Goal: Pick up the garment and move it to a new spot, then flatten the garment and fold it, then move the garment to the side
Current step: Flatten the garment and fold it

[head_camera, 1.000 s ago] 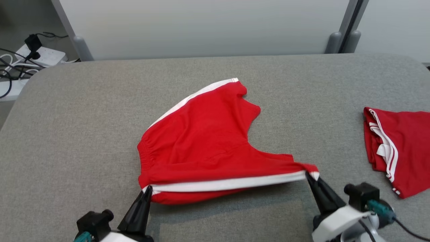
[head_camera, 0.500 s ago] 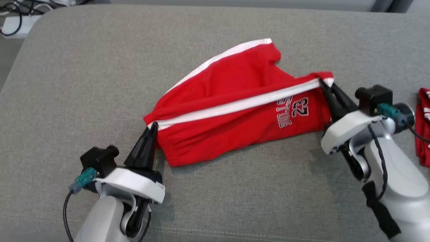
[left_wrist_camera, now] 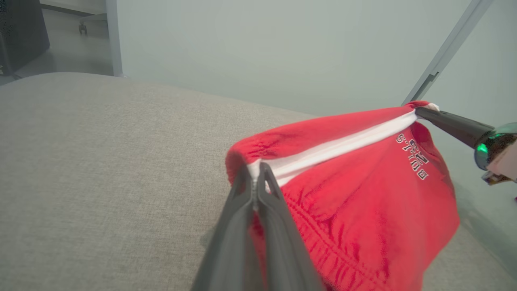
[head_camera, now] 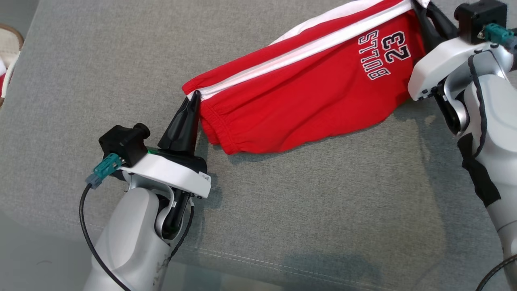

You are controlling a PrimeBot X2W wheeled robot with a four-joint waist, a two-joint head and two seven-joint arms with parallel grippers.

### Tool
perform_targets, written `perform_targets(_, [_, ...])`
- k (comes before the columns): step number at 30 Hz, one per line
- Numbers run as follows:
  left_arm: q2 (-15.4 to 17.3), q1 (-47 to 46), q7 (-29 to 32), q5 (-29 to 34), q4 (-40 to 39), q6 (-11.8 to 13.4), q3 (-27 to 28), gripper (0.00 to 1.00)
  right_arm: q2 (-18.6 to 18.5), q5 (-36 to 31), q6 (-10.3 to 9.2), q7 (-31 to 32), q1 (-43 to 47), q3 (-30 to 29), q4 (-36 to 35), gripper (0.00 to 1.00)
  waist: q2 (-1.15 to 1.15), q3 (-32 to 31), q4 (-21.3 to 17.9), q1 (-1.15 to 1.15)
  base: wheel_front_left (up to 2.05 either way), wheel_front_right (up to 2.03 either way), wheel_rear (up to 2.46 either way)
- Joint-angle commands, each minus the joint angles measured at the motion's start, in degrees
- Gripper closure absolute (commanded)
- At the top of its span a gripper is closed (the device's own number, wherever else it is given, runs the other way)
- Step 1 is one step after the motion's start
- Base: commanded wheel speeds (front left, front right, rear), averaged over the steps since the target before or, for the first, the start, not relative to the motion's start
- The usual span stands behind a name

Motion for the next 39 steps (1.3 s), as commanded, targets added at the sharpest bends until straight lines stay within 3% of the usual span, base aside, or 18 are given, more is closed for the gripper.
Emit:
perform_targets(1, [1.2,-1.4,-0.6,0.3,-1.6,-0.4,1.6,1.00,0.4,-0.4,0.06,-0.6,-1.2,0.3,-0.1,1.00,0.00,1.8,1.8,0.00,0.00,0.00,0.00])
perform_targets(9, [0.8,-3.4,-0.6,-0.3,-1.9,-0.4,-0.6,1.00,1.1,-2.8,0.06,-0.5,-7.8,0.0,7.8,1.00,0.00,4.4,3.7,0.00,0.00,0.00,0.00])
perform_targets(10, [0.8,-3.6,-0.6,-0.5,-1.9,-0.4,-1.0,0.90,1.2,-2.9,0.06,-0.5,-8.4,-0.6,9.0,1.00,0.00,4.6,3.8,0.00,0.00,0.00,0.00])
perform_targets(11, [0.8,-3.8,-0.6,-0.8,-1.8,-0.4,-1.7,0.56,1.3,-3.1,0.06,-0.3,-8.8,-1.1,10.1,0.64,0.00,4.7,3.8,0.00,0.00,0.00,0.00])
perform_targets(12, [0.8,-4.1,-0.6,-1.0,-1.8,-0.4,-2.3,0.10,1.4,-3.4,0.06,-0.4,-9.2,-1.5,11.0,0.15,0.00,4.9,3.9,0.00,0.00,0.00,0.00])
perform_targets(13, [0.8,-4.2,-0.6,-1.2,-1.8,-0.4,-2.7,0.00,1.6,-3.6,0.06,-0.6,-9.6,-2.0,11.8,0.00,0.00,5.0,3.9,0.00,0.00,0.00,0.00])
perform_targets(18, [0.7,-4.6,-0.6,-1.6,-1.3,-0.4,-3.1,0.00,2.3,-4.1,0.06,-2.3,-10.7,-3.4,14.2,0.00,0.00,4.6,3.4,0.00,0.00,0.00,0.00])
perform_targets(26, [0.7,-2.2,-0.6,1.9,-2.3,-0.4,0.7,0.00,3.7,-1.7,0.06,-4.3,-6.7,-4.4,13.6,0.00,0.00,1.0,1.9,0.00,0.00,0.00,0.00])
perform_targets(32, [0.7,1.5,-0.6,4.2,-3.6,-0.4,2.9,0.00,4.9,4.5,0.06,-4.4,-0.1,-2.3,12.5,0.00,0.00,-1.8,1.4,0.00,0.00,0.00,0.00])
perform_targets(39, [0.7,4.3,-0.6,5.3,-4.7,-0.4,2.7,0.00,3.8,12.9,0.06,-4.4,2.8,-1.8,11.6,0.00,0.00,-1.9,2.3,0.00,0.00,0.00,0.00])
